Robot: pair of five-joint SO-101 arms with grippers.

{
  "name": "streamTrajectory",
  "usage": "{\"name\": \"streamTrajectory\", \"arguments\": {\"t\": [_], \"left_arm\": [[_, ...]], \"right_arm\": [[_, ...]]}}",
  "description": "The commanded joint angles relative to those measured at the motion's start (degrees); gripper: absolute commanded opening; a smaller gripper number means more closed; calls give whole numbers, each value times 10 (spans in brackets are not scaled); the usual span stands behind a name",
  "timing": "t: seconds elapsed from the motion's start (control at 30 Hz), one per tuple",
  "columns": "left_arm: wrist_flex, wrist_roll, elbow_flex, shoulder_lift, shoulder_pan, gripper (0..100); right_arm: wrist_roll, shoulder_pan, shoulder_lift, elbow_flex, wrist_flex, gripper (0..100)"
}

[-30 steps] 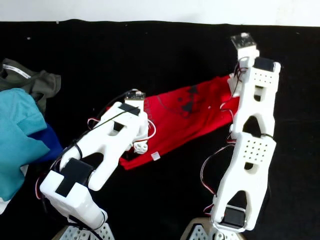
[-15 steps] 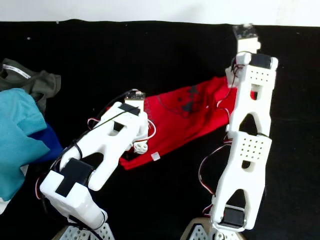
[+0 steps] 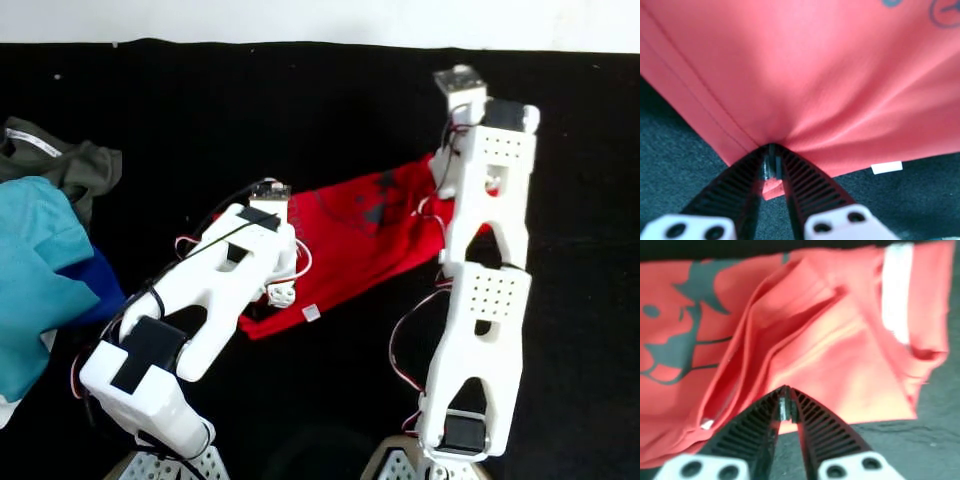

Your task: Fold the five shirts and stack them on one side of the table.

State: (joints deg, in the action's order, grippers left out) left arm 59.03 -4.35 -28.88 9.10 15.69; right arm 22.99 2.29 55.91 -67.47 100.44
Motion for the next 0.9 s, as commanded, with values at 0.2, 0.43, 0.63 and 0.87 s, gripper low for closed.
{"name": "streamTrajectory", "arguments": {"t": [0.2,0.43,0.63,0.87], "left_arm": [[-18,3,0,1,-10,8],[-18,3,0,1,-10,8],[-18,3,0,1,-10,8],[-14,3,0,-5,-10,8]], "right_arm": [[8,-22,-134,134,6,6],[4,-95,-133,160,3,6],[4,-127,-133,147,-34,6],[4,-116,-96,141,-41,6]]}}
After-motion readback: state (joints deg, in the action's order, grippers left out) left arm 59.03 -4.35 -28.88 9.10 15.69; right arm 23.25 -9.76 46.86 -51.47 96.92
